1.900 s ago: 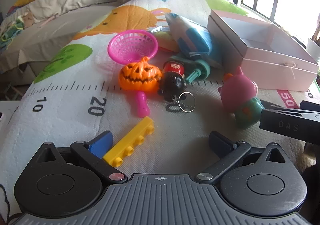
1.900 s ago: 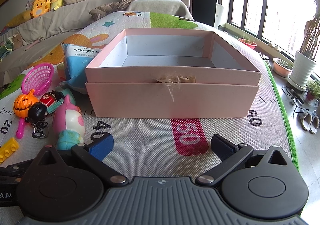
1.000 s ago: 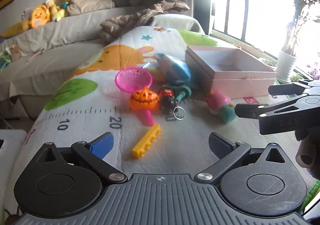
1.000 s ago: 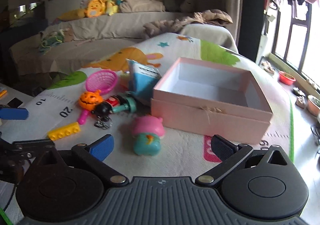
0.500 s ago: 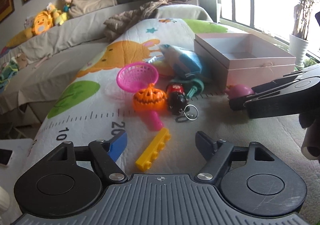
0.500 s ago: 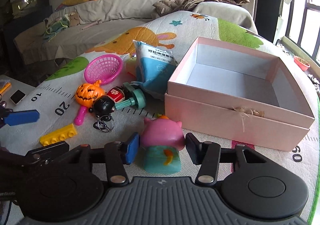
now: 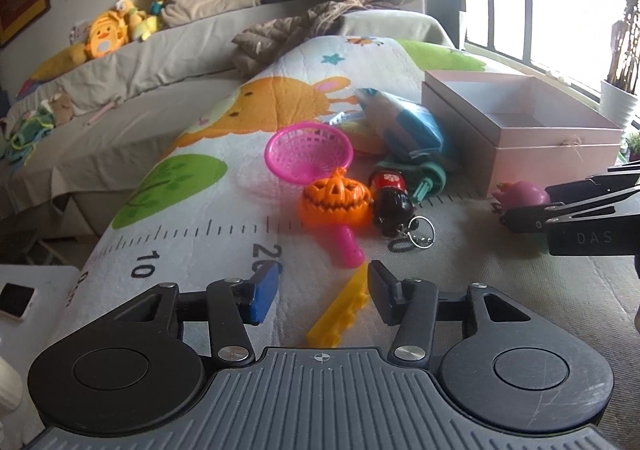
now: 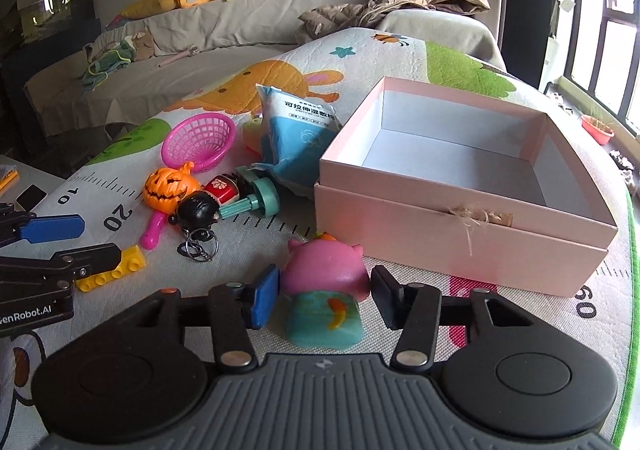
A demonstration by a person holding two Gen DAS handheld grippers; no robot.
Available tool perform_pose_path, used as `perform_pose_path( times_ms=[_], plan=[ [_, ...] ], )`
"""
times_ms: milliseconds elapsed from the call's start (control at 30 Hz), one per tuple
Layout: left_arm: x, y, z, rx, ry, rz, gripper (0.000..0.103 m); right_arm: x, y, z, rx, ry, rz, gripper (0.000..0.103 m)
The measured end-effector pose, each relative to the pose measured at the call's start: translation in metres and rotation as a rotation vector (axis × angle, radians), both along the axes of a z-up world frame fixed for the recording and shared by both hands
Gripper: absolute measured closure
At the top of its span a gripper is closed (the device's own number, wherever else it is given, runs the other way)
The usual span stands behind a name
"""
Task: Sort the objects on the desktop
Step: 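Grasp the orange pumpkin toy with left tool while right tool grasps the pink pig figure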
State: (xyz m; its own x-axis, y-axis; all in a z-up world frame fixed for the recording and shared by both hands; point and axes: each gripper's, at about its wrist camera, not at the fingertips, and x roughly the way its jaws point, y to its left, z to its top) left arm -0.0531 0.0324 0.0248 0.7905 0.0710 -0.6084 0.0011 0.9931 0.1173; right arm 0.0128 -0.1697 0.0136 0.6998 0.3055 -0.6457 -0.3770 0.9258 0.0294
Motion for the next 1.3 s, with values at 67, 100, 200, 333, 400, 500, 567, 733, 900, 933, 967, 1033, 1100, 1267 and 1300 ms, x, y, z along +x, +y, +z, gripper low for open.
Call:
perform_pose_path(
  times_ms=[67,100,200,333,400,500,567,733,900,933,967,1033,1100,1267,1300],
  plan=[
    [0.001,0.002,0.0,0.0,0.004,0.005,0.048,-0.001,-0.001,0.0,0.002,-0.006,0.0,0.052],
    [0.002,0.003,0.0,0.0,0.005,0.006,0.048,-0.003,-0.001,-0.001,0.007,-0.01,-0.002,0.052],
    [0.001,0.006,0.003,0.002,-0.014,-0.004,0.048,-0.007,-0.004,-0.001,0.024,-0.018,-0.01,0.052],
    [0.003,0.008,0.005,0.009,-0.063,-0.045,0.048,-0.014,-0.006,0.003,0.018,-0.039,-0.018,0.052],
    [0.016,0.006,0.007,0.013,-0.057,-0.06,0.048,-0.021,-0.008,0.007,0.015,-0.066,-0.011,0.052],
    [0.041,-0.001,0.006,-0.001,-0.027,-0.086,0.047,-0.024,-0.013,0.011,0.018,-0.082,-0.025,0.05],
    [0.06,-0.009,0.003,-0.014,0.004,-0.101,0.044,-0.022,-0.016,0.012,0.027,-0.069,-0.032,0.05],
    [0.084,-0.016,-0.005,0.007,0.031,-0.077,0.039,-0.013,-0.015,0.009,0.017,-0.033,-0.035,0.046],
    [0.094,-0.007,-0.006,-0.065,0.04,-0.102,0.019,-0.006,-0.001,0.007,0.012,-0.022,0.012,0.035],
    [0.095,-0.009,-0.007,-0.052,0.029,-0.101,0.019,-0.002,0.003,0.005,0.006,-0.017,0.021,0.035],
    [0.097,-0.01,-0.008,-0.034,0.026,-0.102,0.019,0.001,0.007,0.003,0.0,-0.009,0.024,0.035],
    [0.096,-0.01,-0.009,-0.009,0.015,-0.083,0.037,0.008,0.012,-0.002,-0.006,0.009,0.019,0.035],
    [0.09,-0.007,-0.007,0.021,0.007,-0.077,0.064,0.011,0.013,-0.006,-0.008,0.019,0.013,0.035],
    [0.065,0.004,-0.002,0.04,-0.036,-0.065,0.064,0.011,0.015,-0.009,-0.017,0.021,0.029,0.037],
    [0.062,0.004,-0.001,0.041,-0.045,-0.076,0.064,0.011,0.015,-0.009,-0.022,0.021,0.026,0.038]
  ],
)
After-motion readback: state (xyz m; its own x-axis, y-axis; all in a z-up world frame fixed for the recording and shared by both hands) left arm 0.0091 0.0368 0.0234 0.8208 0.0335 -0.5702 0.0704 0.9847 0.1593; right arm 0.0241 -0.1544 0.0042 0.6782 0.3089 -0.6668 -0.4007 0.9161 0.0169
